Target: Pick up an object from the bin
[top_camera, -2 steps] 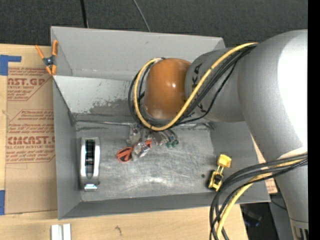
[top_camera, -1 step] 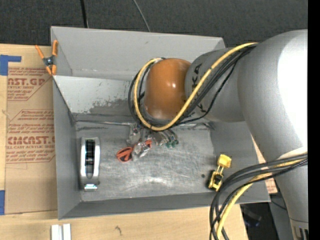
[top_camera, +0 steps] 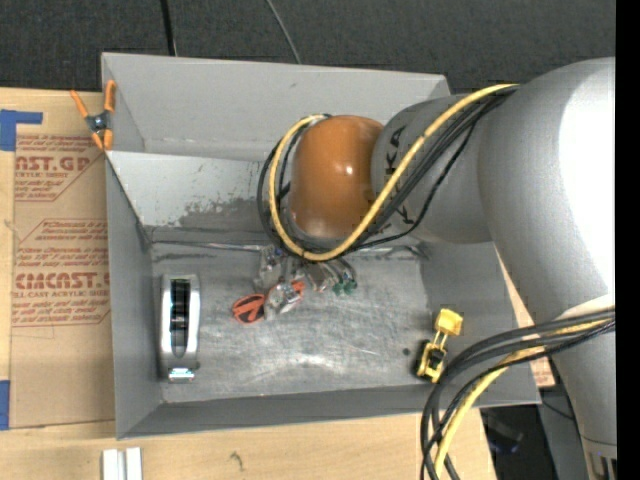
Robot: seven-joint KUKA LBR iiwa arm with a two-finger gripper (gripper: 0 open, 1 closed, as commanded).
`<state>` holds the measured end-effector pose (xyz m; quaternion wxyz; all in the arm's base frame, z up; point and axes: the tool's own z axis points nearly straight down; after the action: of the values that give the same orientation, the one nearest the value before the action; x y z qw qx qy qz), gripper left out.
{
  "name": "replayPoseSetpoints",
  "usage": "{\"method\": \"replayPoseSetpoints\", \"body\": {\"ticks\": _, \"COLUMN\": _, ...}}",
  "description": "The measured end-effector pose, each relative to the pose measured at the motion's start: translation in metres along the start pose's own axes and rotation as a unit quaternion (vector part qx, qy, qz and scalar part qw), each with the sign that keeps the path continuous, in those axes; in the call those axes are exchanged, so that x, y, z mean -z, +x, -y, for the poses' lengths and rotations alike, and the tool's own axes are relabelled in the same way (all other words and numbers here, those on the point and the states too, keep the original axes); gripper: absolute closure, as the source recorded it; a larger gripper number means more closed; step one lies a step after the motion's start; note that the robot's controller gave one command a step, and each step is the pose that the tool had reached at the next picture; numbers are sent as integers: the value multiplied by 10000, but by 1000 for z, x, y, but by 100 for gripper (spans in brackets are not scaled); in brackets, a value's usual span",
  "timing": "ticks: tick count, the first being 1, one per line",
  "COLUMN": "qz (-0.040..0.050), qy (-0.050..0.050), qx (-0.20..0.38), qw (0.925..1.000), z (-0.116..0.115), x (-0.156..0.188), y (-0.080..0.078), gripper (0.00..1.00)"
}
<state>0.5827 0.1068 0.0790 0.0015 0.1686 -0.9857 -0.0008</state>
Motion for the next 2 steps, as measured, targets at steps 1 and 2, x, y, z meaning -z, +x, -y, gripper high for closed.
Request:
{"method": "replayPoseSetpoints", "body": {"ticks": 1, "qz": 21, "qy": 6, "qx": -1, "qw": 10000, "z": 0, "x": 13, "y": 0, "gripper": 100}}
{"method": "replayPoseSetpoints", "body": {"ticks": 2, "qz": 37, "qy": 9, "qx": -2, "qw": 10000, "z": 0, "x": 23, "y": -1, "gripper": 100}}
